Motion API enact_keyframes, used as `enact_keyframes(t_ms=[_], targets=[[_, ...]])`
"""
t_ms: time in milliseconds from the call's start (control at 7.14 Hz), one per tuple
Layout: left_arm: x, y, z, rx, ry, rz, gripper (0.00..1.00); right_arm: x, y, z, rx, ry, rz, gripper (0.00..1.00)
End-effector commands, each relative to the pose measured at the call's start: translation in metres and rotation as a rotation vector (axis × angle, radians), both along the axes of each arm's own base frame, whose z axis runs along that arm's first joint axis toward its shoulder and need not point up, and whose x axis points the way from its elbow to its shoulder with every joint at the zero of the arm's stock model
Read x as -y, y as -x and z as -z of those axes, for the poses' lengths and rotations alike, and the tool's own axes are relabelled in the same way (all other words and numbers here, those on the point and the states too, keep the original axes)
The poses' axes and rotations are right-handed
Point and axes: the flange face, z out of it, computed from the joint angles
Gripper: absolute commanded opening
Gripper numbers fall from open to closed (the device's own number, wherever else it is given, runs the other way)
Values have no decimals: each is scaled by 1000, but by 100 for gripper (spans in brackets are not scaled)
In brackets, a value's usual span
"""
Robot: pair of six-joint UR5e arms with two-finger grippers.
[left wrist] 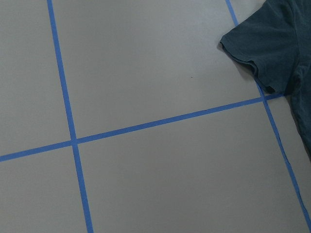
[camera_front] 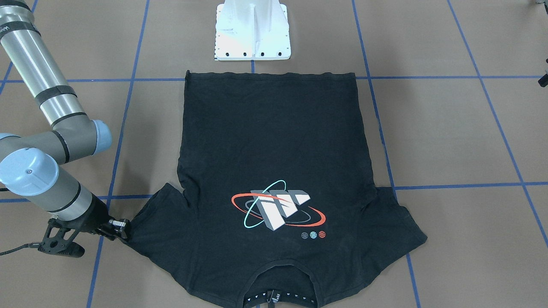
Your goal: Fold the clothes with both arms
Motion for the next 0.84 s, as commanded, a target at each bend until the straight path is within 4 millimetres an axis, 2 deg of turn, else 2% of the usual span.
enact_keyframes(t_ms=[0, 140, 280, 420, 560, 700], targets=[[0, 0, 0, -1, 0, 0, 100, -1, 0, -1, -2, 0, 0, 51], [0, 0, 0, -1, 0, 0, 100, -1, 0, -1, -4, -2, 3, 51], [0, 0, 0, -1, 0, 0, 100, 0, 1, 0, -2, -1, 1, 44], [0, 0, 0, -1, 1, 0, 100, 0, 2, 1, -2, 3, -4, 19], [0, 0, 1, -3, 1, 1, 100, 0, 2, 1, -4, -2, 1, 0], [0, 0, 1, -3, 1, 1, 100, 0, 2, 1, -4, -4, 4, 0]])
